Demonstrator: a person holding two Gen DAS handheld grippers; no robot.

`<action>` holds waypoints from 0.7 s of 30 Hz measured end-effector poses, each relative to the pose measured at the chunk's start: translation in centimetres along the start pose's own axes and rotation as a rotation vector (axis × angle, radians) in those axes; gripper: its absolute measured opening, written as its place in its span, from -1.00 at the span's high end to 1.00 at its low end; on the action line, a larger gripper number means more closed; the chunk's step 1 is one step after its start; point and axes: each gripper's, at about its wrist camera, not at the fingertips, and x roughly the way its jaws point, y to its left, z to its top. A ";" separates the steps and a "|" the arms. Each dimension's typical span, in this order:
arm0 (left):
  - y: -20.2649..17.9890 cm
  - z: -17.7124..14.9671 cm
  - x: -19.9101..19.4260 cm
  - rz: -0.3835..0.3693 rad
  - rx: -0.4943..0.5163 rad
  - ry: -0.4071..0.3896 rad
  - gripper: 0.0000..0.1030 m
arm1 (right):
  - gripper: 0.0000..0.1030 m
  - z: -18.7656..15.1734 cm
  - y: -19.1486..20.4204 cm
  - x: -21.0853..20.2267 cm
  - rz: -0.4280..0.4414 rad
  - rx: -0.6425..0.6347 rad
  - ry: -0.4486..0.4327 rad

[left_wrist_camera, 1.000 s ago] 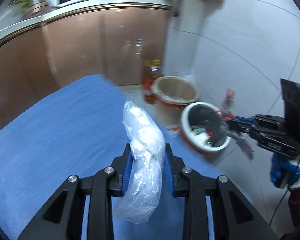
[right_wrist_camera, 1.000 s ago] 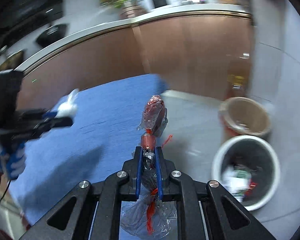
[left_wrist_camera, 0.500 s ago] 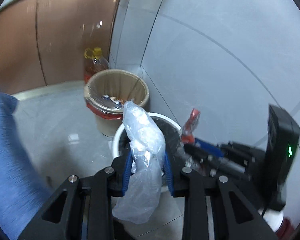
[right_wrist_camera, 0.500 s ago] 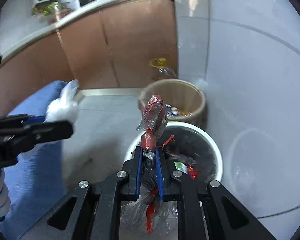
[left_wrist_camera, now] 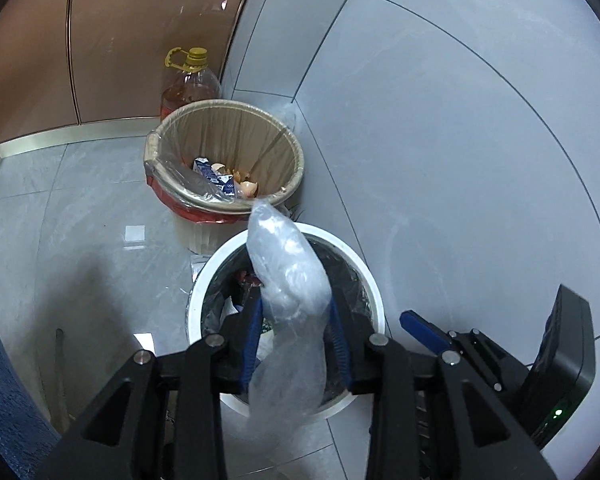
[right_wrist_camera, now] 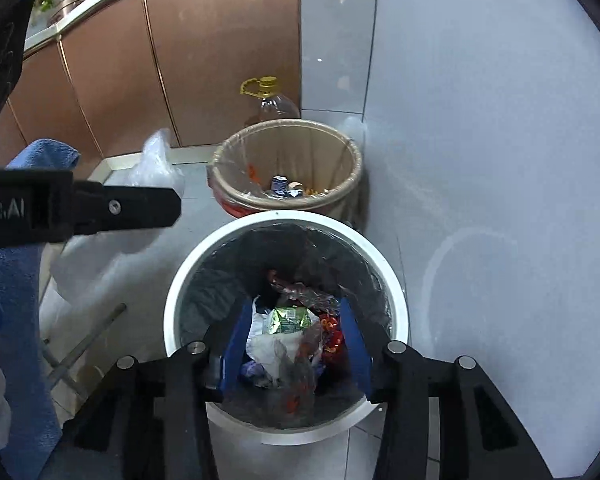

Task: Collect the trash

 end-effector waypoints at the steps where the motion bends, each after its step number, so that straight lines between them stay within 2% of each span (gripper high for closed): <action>1: -0.1 0.1 -0.2 -0.008 -0.002 0.000 0.38 | 0.01 -0.1 -0.1 -0.3 -0.004 0.007 -0.002; 3: -0.3 0.1 -0.5 -0.016 -0.007 -0.002 0.32 | -0.03 -0.3 -0.2 -0.8 -0.012 0.019 -0.004; 5: -0.7 0.0 -1.1 -0.017 -0.002 -0.015 0.15 | -0.11 -0.5 -0.2 -1.8 -0.019 0.028 -0.015; 7: -1.1 -0.2 -1.8 -0.020 0.002 -0.018 0.14 | -0.22 -0.7 0.1 -2.9 -0.037 0.031 -0.025; 10: -1.8 -0.4 -3.1 -0.017 0.009 -0.038 0.14 | -0.23 -0.8 0.6 -4.4 -0.036 0.029 -0.041; 17: -3.6 -2.7 -10.1 0.074 0.069 -0.176 0.14 | -0.39 -1.3 2.2 -9.0 -0.015 0.026 -0.117; 21: -3.6 -5.2 -15.3 0.175 0.068 -0.277 0.14 | -0.54 -1.5 3.4 -12.1 0.003 0.028 -0.176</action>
